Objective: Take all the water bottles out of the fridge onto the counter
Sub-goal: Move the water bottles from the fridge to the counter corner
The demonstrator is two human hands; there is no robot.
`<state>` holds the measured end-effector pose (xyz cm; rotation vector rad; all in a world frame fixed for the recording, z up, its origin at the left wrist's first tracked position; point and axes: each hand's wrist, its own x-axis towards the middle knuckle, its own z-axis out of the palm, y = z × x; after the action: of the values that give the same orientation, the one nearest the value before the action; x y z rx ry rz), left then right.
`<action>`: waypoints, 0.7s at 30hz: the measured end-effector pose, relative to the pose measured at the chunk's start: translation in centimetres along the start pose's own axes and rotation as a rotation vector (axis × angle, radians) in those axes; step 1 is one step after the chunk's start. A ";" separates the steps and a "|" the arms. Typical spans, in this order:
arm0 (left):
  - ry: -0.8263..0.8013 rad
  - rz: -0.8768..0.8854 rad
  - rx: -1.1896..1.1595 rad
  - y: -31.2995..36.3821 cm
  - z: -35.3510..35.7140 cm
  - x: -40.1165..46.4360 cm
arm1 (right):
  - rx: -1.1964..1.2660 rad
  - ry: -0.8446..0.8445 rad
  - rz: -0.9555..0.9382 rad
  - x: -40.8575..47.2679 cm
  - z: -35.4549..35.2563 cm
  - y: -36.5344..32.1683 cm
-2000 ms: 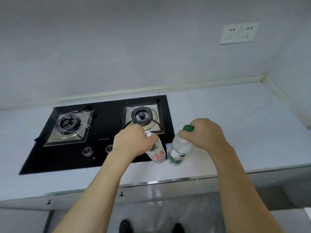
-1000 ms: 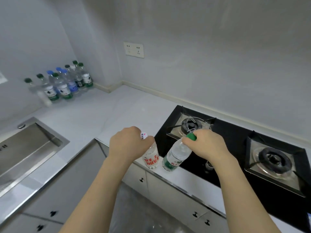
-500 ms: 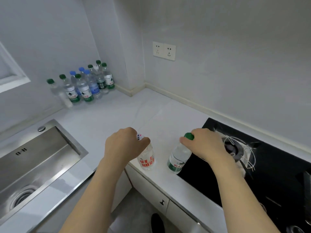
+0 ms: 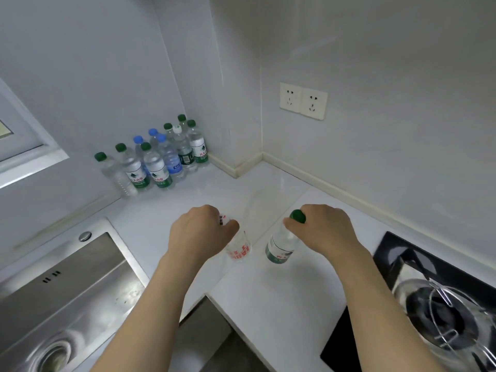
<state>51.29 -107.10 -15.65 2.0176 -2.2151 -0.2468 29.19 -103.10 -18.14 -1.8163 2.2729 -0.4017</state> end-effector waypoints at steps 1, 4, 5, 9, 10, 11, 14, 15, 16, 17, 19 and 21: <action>-0.004 -0.005 -0.003 -0.6 0.0 0.8 | -0.004 -0.004 -0.010 0.8 0.2 -0.6; -0.016 -0.025 -0.008 -2.6 0.1 3.6 | -0.023 -0.032 -0.032 3.5 1.1 -2.7; -0.022 -0.030 -0.004 -3.3 0.1 4.7 | -0.027 -0.042 -0.036 4.5 1.6 -3.5; -0.040 -0.048 -0.009 -6.8 -0.3 8.7 | -0.037 -0.077 -0.078 8.1 3.1 -7.3; -0.042 -0.063 -0.025 -8.3 -0.5 10.2 | -0.045 -0.085 -0.092 9.6 3.7 -8.9; -0.048 -0.078 -0.037 -9.5 -0.6 11.4 | -0.060 -0.093 -0.108 10.7 4.1 -10.2; -0.033 -0.096 -0.054 -13.3 -0.9 15.1 | -0.094 -0.109 -0.160 14.4 5.3 -14.5; -0.030 -0.100 -0.056 -14.5 -1.0 16.1 | -0.105 -0.119 -0.185 15.6 5.7 -15.9; -0.028 -0.105 -0.060 -15.7 -1.0 17.2 | -0.121 -0.130 -0.209 16.8 6.2 -17.3; -0.026 -0.115 -0.067 -16.8 -1.1 18.1 | -0.135 -0.143 -0.235 17.9 6.6 -18.6; -0.007 -0.141 -0.063 -18.9 -1.2 19.7 | -0.173 -0.159 -0.281 19.8 7.4 -21.0; 0.007 -0.169 -0.054 -21.5 -1.3 21.5 | -0.207 -0.166 -0.338 22.1 8.6 -23.6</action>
<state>70.47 -130.50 -19.17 2.1739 -2.0130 -0.3138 48.77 -130.24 -18.06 -2.2529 1.9605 -0.0601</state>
